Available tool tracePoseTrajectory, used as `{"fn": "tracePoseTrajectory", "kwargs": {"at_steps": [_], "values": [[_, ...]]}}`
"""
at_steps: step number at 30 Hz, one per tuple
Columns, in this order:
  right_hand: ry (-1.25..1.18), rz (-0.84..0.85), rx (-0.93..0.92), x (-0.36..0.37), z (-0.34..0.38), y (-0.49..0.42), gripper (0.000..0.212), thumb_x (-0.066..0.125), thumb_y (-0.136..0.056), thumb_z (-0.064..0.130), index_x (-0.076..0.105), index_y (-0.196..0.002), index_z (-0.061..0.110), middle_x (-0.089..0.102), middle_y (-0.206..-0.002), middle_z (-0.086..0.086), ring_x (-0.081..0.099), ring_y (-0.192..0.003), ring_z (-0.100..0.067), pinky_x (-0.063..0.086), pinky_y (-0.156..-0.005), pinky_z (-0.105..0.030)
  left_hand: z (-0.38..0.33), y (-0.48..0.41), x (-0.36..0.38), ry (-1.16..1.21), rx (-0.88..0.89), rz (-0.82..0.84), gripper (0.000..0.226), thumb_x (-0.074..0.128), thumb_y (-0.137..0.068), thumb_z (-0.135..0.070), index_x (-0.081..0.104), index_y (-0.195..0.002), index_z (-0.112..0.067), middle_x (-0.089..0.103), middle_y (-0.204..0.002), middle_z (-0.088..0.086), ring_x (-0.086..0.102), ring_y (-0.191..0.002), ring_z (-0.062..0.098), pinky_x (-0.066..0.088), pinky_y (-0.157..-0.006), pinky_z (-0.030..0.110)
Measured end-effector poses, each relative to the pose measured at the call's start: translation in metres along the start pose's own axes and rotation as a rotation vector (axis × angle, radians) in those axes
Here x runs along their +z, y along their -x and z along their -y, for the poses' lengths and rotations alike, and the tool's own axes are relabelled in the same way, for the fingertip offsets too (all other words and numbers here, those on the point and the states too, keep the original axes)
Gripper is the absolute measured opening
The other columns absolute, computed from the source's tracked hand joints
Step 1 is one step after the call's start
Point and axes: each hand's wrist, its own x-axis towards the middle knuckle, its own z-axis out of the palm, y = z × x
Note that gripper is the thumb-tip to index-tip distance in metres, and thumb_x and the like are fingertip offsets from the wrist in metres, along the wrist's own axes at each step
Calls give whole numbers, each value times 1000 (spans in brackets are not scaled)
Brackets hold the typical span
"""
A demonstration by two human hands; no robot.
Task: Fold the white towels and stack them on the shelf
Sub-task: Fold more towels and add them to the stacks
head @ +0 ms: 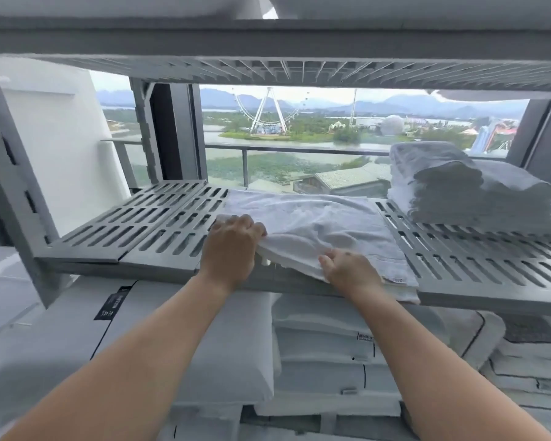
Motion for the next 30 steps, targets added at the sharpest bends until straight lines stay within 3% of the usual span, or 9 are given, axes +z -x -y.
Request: {"fn": "tracePoseTrajectory", "kwargs": {"at_steps": [5, 7, 10, 13, 16, 18, 23, 26, 30], "values": [[70, 8, 44, 2, -3, 15, 51, 27, -101, 57, 58, -129, 27, 52, -147, -5, 46, -134, -28, 35, -109, -46, 24, 39, 2, 16, -83, 96, 35, 62, -84, -5, 70, -113, -24, 66, -112, 1, 59, -109, 25, 45, -93, 38], [201, 20, 15, 4, -7, 23, 65, 27, -95, 69, 44, -146, 32, 37, -159, 3, 35, -145, -22, 23, -117, -50, 34, 50, 2, 36, -153, 89, 37, 61, -84, -3, 72, -113, -24, 67, -111, 1, 60, -107, 25, 48, -90, 37], [241, 60, 9, 3, -12, 31, 78, 24, -88, 81, 21, -155, 43, 20, -165, 11, 17, -153, -22, 3, -120, -56, 46, 47, -6, 44, -204, 15, 33, 61, -84, 0, 74, -104, -23, 68, -101, 0, 61, -98, 25, 50, -84, 37], [273, 65, 81, 4, -5, 36, 73, 23, -91, 79, 22, -155, 45, 18, -166, 7, 11, -154, -28, -5, -118, -60, 47, 38, -16, 73, -149, -53, 29, 64, -81, 4, 74, -89, -22, 67, -94, -1, 61, -94, 24, 53, -84, 39], [246, -118, 127, 14, 18, 44, 55, 38, -99, 54, 40, -150, 33, 38, -158, -4, 22, -150, -32, 4, -121, -60, 42, 51, -12, 105, -61, -4, 29, 63, -83, 3, 73, -89, -23, 69, -96, -3, 63, -92, 22, 52, -81, 34], [156, -251, 11, 20, 35, 51, 48, 50, -96, 36, 51, -143, 26, 53, -146, -6, 37, -143, -30, 15, -122, -54, 42, 65, -4, 106, -61, 62, 38, 58, -85, 4, 72, -103, -25, 68, -103, -5, 64, -95, 19, 50, -74, 30], [91, -96, -122, 25, 54, 57, 48, 54, -93, 22, 55, -141, 25, 56, -142, 4, 51, -131, -22, 39, -111, -37, 57, 72, -1, 33, -82, 152, 41, 56, -81, 6, 67, -106, -24, 60, -99, -2, 60, -99, 20, 42, -67, 27], [47, -144, -91, 22, 53, 59, 53, 45, -91, 5, 60, -136, 26, 64, -134, 2, 59, -122, -24, 50, -99, -39, 65, 72, -1, 34, -108, 211, 40, 53, -81, 8, 65, -106, -21, 59, -101, 1, 59, -99, 22, 44, -71, 28], [70, -263, -78, 19, 51, 62, 42, 43, -94, 3, 71, -122, 17, 75, -106, -8, 68, -97, -29, 57, -81, -40, 63, 70, 1, 40, -138, 308, 36, 53, -82, 3, 61, -108, -21, 56, -108, 3, 54, -108, 24, 45, -80, 31]]}}
